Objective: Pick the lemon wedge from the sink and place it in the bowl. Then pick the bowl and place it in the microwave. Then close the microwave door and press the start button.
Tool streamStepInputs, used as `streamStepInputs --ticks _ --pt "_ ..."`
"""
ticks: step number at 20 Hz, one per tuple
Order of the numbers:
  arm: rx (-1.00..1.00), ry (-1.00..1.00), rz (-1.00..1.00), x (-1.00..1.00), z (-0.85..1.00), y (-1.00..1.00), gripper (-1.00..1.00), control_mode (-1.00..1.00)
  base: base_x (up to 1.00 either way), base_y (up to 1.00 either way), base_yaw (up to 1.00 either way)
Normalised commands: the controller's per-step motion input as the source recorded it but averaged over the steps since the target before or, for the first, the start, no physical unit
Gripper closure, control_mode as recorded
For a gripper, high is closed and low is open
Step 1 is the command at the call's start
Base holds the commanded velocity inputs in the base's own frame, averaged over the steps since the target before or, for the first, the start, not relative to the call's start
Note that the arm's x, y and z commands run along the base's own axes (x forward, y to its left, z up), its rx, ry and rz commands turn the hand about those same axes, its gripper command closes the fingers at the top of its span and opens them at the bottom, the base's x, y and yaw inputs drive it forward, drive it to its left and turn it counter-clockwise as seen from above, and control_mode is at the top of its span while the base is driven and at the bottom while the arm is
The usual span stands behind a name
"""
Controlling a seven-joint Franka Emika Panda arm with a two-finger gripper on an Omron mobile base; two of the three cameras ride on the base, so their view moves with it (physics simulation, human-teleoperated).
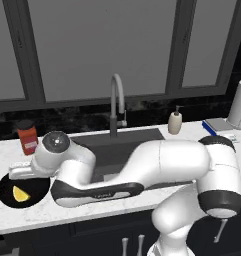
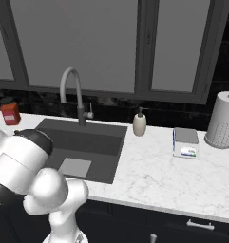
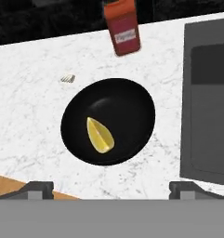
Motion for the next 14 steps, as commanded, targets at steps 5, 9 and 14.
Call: streamStepInputs --ticks 5,9,14 --pt "0.64 0.26 -0.19 0.00 0.13 -1.00 -1.00 -1.00 0.00 0.00 0.00" --pt "0.59 0.52 -0.03 0.67 0.45 -0.62 -1.00 -1.00 0.00 0.00 0.00" --pt "0.06 0.45 0.09 0.61 0.11 0.15 -1.00 -1.00 0.00 0.00 0.00"
